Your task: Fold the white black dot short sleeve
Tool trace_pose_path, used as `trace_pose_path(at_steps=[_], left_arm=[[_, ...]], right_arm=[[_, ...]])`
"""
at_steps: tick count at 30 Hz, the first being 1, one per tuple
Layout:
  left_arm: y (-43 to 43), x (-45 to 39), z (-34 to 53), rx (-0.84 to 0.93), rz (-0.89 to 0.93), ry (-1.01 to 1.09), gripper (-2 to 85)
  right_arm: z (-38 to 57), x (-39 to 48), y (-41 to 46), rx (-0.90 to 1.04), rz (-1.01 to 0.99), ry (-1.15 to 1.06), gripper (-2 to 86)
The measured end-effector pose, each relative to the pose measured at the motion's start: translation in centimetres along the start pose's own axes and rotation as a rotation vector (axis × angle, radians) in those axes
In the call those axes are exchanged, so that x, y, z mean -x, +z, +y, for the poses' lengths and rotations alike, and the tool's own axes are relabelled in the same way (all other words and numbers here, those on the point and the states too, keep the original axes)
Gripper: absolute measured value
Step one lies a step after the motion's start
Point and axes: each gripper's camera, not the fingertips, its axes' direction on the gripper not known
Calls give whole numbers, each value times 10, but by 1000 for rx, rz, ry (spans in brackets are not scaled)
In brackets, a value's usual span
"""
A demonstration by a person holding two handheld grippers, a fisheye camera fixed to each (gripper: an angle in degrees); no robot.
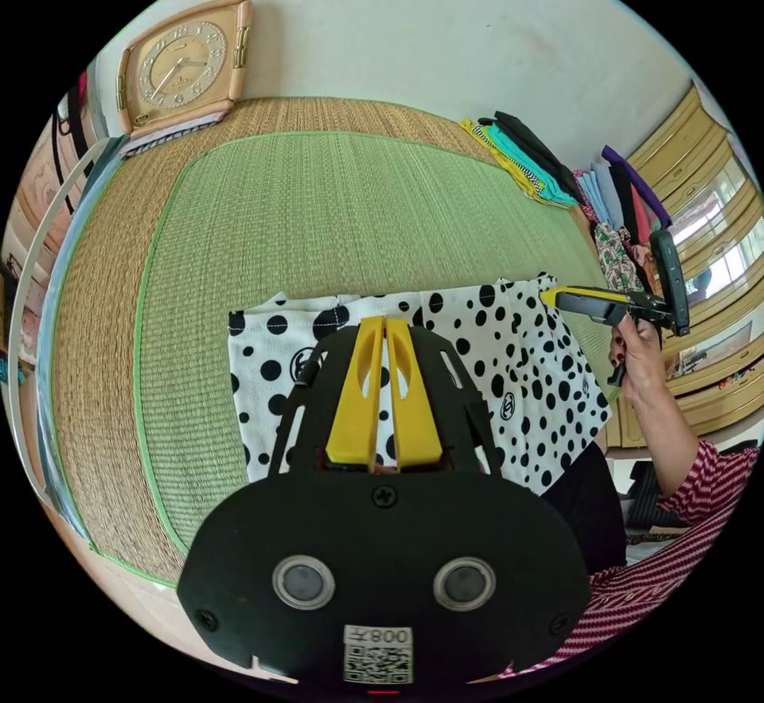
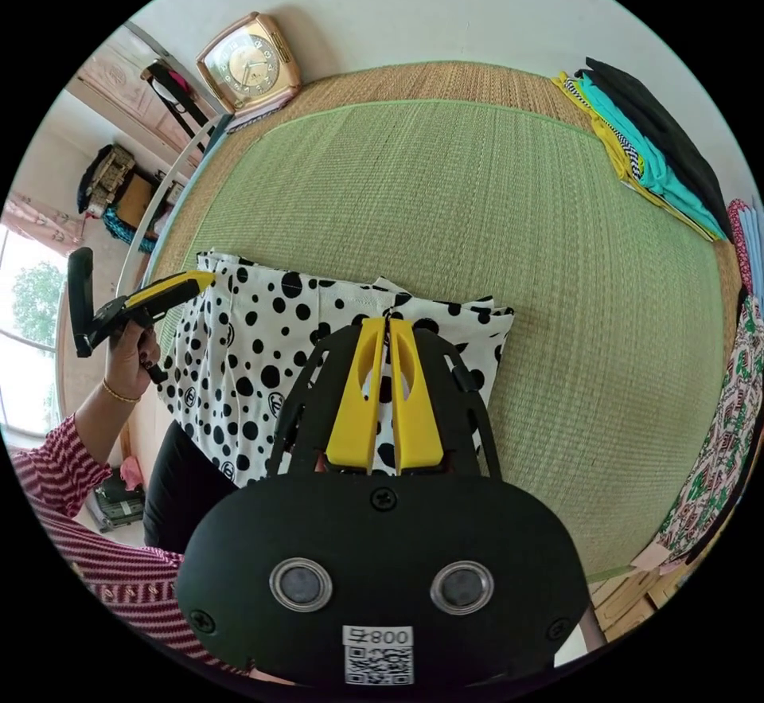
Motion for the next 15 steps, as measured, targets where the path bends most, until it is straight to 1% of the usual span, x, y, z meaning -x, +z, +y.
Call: trace_pose_path(at_steps=[3,8,11,13,15], left_arm=[[14,11,-9,32,-11,-12,2],[49,27,-16,139,-46,-2,4],[35,41,-12,80,-23,-26,5],[26,52,-9,38,-40,-41,5],[37,72,-11,101,-53,-68,4]], right_arm=[[-8,-4,-2,0,4,12,8],[-25,-26,27,99,-22,67,10],[-27,-33,21,83,-57,86,11],[-26,-35,15,66,-66,85,12],[-26,-38,15,65,-63,87,11]])
